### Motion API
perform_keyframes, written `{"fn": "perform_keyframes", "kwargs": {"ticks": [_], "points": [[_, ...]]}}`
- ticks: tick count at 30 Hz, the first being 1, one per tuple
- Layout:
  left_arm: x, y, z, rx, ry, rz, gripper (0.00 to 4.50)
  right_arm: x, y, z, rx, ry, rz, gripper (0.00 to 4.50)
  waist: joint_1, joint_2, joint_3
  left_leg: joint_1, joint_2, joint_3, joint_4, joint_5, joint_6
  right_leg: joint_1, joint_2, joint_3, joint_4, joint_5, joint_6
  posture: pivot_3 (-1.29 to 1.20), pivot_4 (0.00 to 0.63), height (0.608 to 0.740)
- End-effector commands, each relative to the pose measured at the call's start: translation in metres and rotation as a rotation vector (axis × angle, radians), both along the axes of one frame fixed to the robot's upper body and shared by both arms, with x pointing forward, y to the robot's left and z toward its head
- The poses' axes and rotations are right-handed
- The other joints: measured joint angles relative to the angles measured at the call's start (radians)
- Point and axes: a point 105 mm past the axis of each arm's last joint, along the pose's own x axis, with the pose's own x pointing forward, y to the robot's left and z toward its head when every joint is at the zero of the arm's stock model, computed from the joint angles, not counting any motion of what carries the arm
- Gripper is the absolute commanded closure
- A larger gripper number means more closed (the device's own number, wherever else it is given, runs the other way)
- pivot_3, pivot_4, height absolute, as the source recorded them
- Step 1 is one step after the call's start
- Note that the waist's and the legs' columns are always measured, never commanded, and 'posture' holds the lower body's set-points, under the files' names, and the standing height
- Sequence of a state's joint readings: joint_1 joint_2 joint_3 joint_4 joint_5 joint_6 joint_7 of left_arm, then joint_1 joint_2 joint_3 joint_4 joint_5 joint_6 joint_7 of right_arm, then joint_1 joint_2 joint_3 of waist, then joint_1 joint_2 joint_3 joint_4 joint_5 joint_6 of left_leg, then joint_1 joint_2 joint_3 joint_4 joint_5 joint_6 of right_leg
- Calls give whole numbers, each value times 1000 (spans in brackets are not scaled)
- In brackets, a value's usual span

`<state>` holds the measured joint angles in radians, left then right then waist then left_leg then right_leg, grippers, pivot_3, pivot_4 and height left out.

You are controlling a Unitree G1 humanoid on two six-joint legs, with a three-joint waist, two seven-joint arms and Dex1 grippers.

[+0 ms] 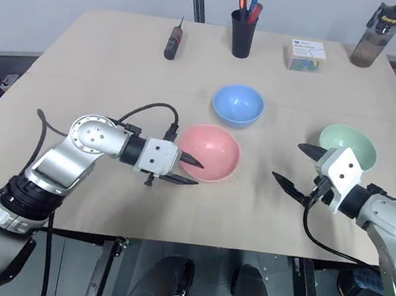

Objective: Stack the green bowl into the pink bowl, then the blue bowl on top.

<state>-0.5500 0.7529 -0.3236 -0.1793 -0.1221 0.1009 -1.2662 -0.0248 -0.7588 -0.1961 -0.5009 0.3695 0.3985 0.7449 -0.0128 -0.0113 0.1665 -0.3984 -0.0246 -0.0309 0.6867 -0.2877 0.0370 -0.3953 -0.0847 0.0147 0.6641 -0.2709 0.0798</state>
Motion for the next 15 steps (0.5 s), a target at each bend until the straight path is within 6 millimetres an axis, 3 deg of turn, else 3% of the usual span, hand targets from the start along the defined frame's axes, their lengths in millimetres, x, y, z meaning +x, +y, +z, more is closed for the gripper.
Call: {"fn": "perform_keyframes", "kwargs": {"ticks": [1,3,6,10,13,15], "points": [[7,1,21,-82,-38,32,1094,12,-10,3,-54,-41,-84,130,0,0,0,0,0,0,0,0,0,0,0,0,0,0,0,0,150,740],[15,10,30,-123,-43,123,397,19,-20,-3,-96,-16,-168,130,0,0,0,0,0,0,0,0,0,0,0,0,0,0,0,0,150,740],[17,24,44,-222,7,197,397,31,-33,-6,-122,9,-247,130,-1,0,0,0,0,0,0,0,0,0,0,0,0,0,0,0,150,740],[19,38,69,-489,14,277,397,46,-46,-13,-183,28,-311,130,-2,0,0,0,1,0,0,0,0,0,0,0,0,0,0,0,150,740],[20,57,62,-544,18,377,397,61,-54,-21,-192,59,-357,130,-6,1,0,0,1,0,0,0,0,0,-1,0,0,0,0,0,150,740],[18,60,63,-566,24,392,397,67,-57,-24,-190,78,-375,130,-2,0,0,0,0,1,0,0,0,-1,-1,1,0,0,0,0,150,740]]}}
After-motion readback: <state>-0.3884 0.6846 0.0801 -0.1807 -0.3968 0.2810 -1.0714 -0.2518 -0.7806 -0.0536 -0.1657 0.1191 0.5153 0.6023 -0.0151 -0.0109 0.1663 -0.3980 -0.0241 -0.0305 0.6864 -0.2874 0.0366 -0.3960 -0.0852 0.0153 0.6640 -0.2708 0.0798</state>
